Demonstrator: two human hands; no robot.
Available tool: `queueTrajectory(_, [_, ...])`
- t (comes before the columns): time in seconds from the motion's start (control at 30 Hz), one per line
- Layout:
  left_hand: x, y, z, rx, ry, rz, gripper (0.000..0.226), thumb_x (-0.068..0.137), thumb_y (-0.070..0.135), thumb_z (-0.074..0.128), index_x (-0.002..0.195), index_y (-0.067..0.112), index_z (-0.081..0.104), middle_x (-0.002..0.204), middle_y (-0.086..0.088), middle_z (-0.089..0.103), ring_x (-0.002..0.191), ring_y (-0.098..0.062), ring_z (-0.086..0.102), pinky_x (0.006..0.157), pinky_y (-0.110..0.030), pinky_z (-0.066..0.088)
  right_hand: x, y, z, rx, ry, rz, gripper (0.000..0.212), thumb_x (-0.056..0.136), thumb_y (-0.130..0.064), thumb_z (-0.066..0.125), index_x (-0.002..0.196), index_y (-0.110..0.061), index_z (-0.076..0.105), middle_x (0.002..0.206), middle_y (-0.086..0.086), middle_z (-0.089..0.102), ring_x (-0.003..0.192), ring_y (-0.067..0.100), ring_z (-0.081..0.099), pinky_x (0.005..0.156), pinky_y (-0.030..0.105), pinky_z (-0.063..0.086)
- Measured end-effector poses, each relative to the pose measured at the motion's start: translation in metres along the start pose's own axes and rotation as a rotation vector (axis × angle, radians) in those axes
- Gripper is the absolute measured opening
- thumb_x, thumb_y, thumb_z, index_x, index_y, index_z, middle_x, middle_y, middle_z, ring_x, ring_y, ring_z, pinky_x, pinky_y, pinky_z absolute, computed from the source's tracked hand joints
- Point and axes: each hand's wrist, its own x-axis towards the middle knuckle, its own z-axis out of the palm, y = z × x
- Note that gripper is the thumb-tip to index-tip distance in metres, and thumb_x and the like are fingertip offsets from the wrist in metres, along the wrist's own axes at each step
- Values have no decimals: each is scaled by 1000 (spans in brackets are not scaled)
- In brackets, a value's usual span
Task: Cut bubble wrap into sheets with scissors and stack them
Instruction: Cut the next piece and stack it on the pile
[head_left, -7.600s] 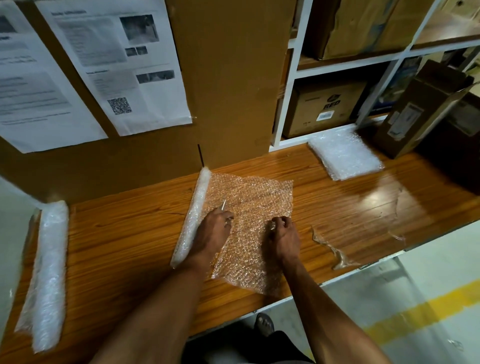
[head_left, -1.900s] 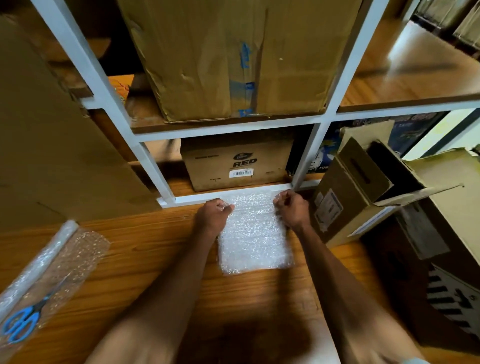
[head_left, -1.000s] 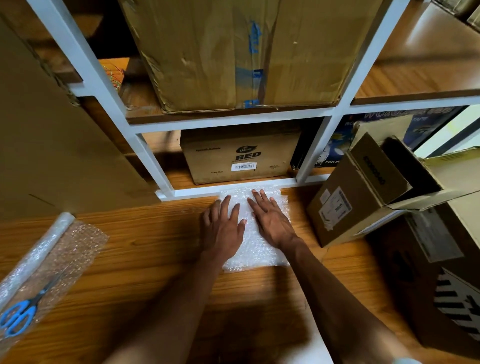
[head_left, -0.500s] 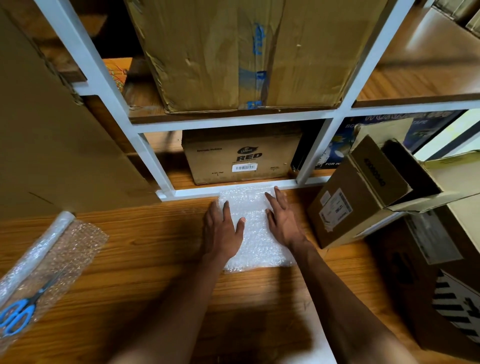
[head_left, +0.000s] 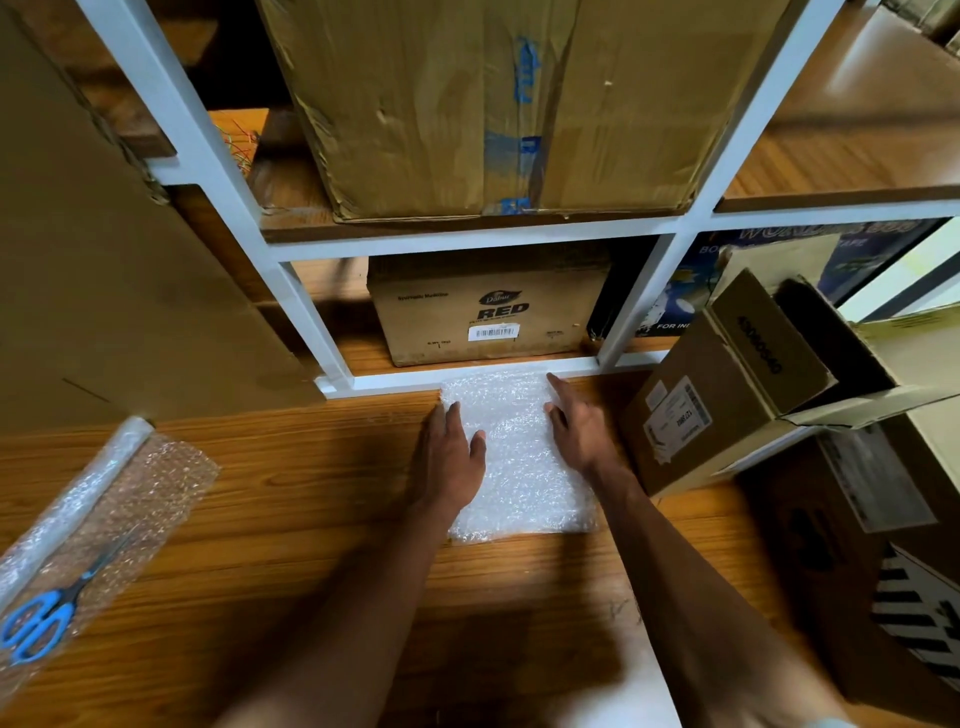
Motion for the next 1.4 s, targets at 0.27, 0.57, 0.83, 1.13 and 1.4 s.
queueTrajectory(0.27, [13,-9,0,-195,48,-90,72,105,47,50,164,28,15,170,-1,24,154,-28,29,121,-49,36,-1,-11,-5,96,45,68,56,110,-29,52,163,-25,33,153,19,53,138,39,52,113,49,44])
queueTrajectory(0.57, [22,-11,0,-219,75,-112,61,107,31,51,162,26,26,165,-1,35,150,-28,36,119,-49,38,5,-8,-10,183,157,119,35,113,-25,43,145,-21,54,114,13,69,106,30,68,86,28,46])
queueTrajectory(0.83, [0,-10,-11,-280,208,-5,48,109,29,46,156,32,40,160,0,39,139,-21,45,111,-41,43,-21,-7,-31,269,294,308,38,104,-4,48,136,-19,61,123,14,69,114,32,63,97,28,43])
queueTrajectory(1.13, [-33,-44,-24,-248,236,-150,21,102,24,59,120,19,67,134,-7,55,115,-25,58,100,-43,52,-87,-1,-7,217,521,242,22,103,-13,51,117,-2,63,109,28,68,103,45,64,90,44,47])
queueTrajectory(1.4, [-89,-79,-20,-208,218,-129,15,98,17,63,107,9,72,120,-13,61,106,-29,60,97,-39,49,-141,-37,26,-199,511,2,15,101,-17,57,115,-15,60,113,12,59,101,33,53,86,48,45])
